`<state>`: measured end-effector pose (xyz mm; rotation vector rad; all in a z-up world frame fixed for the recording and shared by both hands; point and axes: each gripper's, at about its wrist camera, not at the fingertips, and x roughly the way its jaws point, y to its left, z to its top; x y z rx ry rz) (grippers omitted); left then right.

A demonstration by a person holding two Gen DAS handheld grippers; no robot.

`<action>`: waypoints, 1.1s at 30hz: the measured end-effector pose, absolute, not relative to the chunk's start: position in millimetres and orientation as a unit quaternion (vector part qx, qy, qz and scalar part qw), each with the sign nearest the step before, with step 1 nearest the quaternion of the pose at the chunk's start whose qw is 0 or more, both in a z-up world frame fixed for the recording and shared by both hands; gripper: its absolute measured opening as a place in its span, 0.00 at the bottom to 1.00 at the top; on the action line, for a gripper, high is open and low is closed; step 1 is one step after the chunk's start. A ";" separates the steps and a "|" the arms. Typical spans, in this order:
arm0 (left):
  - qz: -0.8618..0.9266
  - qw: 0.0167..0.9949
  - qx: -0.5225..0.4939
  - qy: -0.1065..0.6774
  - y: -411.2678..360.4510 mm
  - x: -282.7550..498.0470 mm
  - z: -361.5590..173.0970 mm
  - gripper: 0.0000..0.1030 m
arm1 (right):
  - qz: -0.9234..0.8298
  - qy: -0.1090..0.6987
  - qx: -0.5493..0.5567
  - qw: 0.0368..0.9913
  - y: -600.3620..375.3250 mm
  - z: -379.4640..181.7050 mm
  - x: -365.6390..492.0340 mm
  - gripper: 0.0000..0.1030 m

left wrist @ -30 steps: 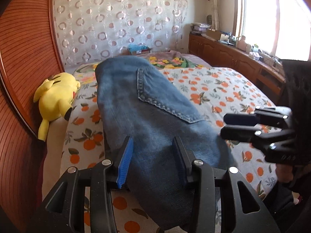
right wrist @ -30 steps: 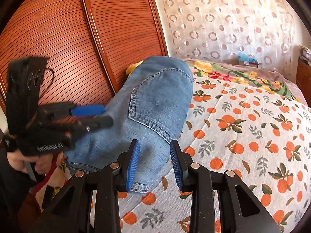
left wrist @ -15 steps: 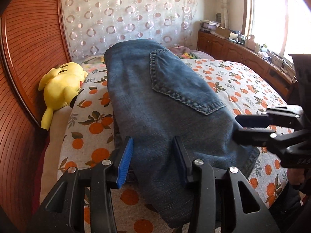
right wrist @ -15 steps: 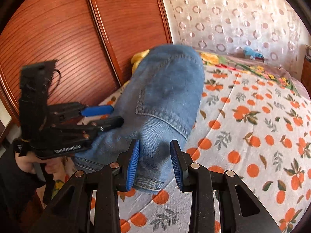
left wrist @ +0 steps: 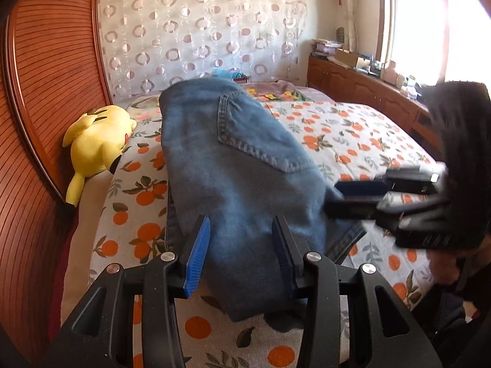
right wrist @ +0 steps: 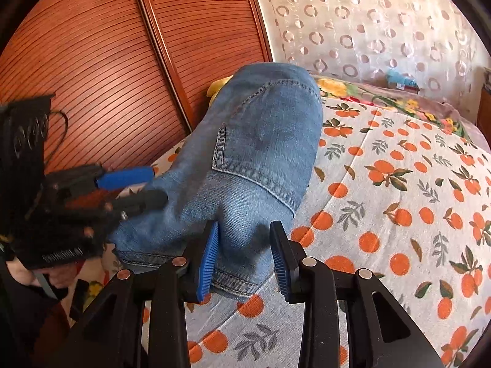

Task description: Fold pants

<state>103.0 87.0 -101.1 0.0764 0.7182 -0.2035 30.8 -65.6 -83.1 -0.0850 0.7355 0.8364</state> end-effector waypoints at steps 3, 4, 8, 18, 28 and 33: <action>-0.098 0.929 0.028 0.355 91.2 104.7 -104.9 0.42 | 0.399 0.343 -0.051 0.849 -67.5 -71.8 35.0 0.36; -0.097 0.929 0.025 0.357 92.8 104.9 -106.1 0.42 | 0.400 0.339 -0.058 0.850 -67.3 -68.3 36.2 0.36; -0.098 0.929 0.012 0.357 100.3 106.5 -107.5 0.42 | 0.395 0.318 -0.078 0.858 -69.0 -50.7 50.3 0.37; -0.094 0.925 -0.025 0.366 122.7 113.6 -107.2 0.42 | 0.390 0.303 -0.103 0.863 -39.4 -24.7 149.0 0.41; -0.111 0.914 -0.069 0.384 128.6 105.5 -117.8 0.42 | 0.400 0.328 -0.118 0.847 -7.6 -46.6 213.8 0.50; -0.138 0.905 -0.080 0.394 124.3 106.7 -122.4 0.19 | 0.405 0.343 -0.104 0.841 -8.3 -47.4 223.1 0.55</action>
